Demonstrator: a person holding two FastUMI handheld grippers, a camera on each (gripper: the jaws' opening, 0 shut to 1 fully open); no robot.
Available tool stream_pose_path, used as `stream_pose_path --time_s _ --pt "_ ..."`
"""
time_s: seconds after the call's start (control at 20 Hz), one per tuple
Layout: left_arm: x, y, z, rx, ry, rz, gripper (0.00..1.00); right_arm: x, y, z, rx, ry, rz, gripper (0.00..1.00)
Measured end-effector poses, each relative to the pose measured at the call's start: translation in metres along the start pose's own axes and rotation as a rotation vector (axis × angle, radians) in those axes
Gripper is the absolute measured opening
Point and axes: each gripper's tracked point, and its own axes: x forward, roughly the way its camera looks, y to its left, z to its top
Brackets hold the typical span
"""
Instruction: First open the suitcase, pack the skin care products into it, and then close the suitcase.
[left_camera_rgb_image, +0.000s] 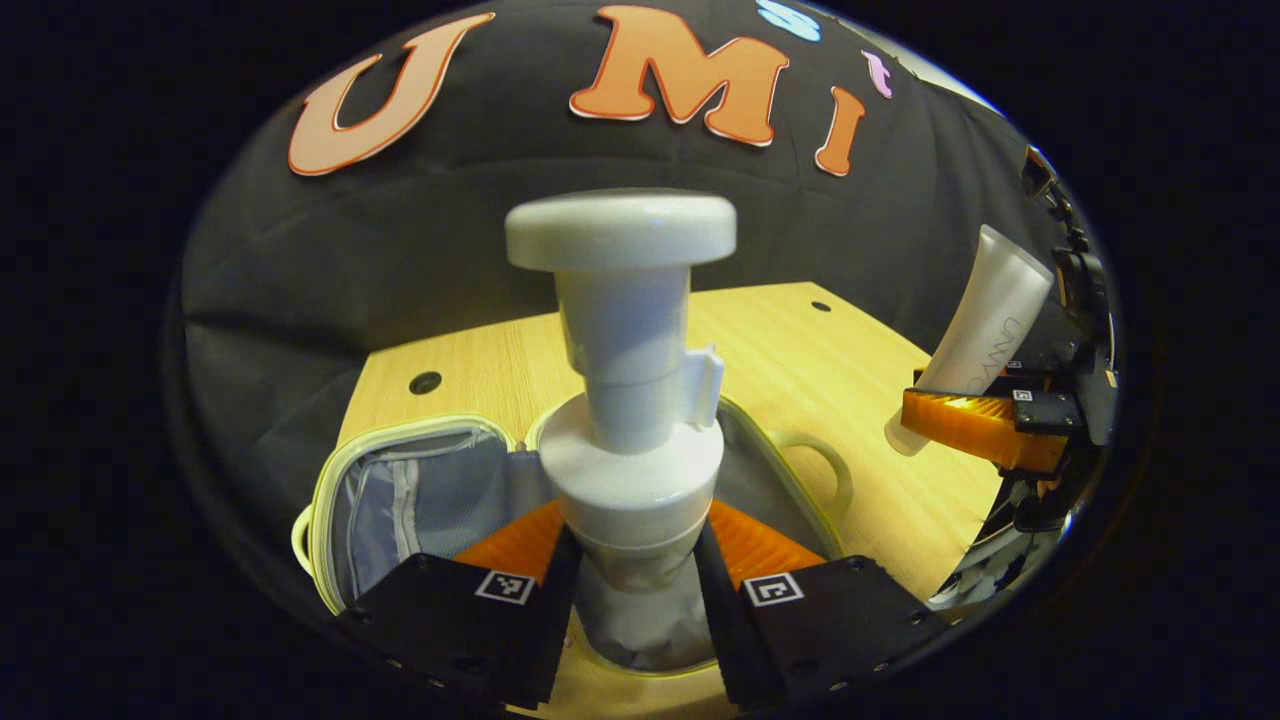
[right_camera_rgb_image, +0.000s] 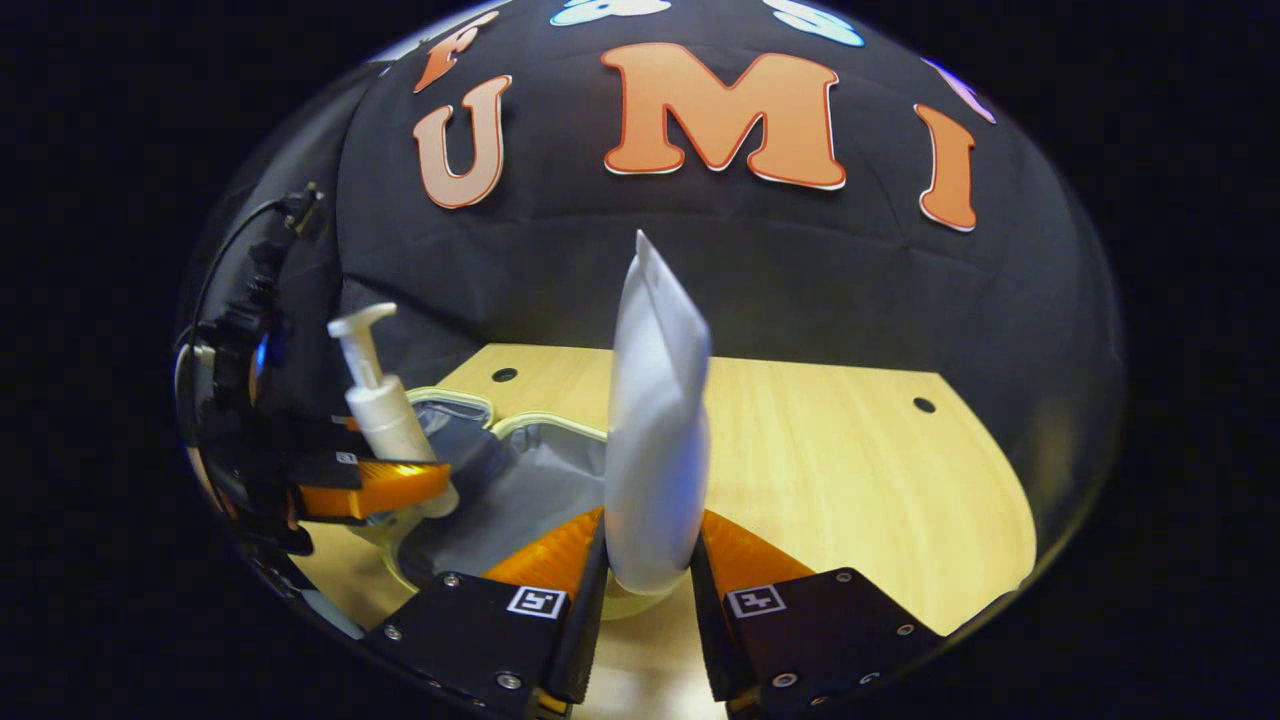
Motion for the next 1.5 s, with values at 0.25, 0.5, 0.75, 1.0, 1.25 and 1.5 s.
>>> stream_pose_path --time_s 0.25,0.5,0.75,1.0,1.25,1.5 --pt "0.019 -0.007 -0.03 -0.042 0.138 -0.04 0.62 0.013 0.027 -0.011 0.012 0.054 0.07 0.45" --pt "0.028 -0.012 -0.05 -0.071 0.289 -0.034 0.6 0.031 0.042 -0.028 0.021 0.126 0.131 0.45" --pt "0.03 -0.015 -0.067 -0.129 0.431 -0.007 0.61 0.042 0.054 -0.043 0.056 0.194 0.186 0.45" --pt "0.034 -0.016 -0.075 -0.127 0.557 0.018 0.61 0.058 0.059 -0.055 0.078 0.263 0.223 0.45" --pt "0.048 -0.016 -0.088 -0.143 0.656 0.057 0.62 0.064 0.059 -0.062 0.09 0.3 0.218 0.45" --pt "0.05 -0.013 -0.082 -0.188 0.603 0.083 0.6 0.066 0.061 -0.068 0.127 0.346 0.229 0.45"
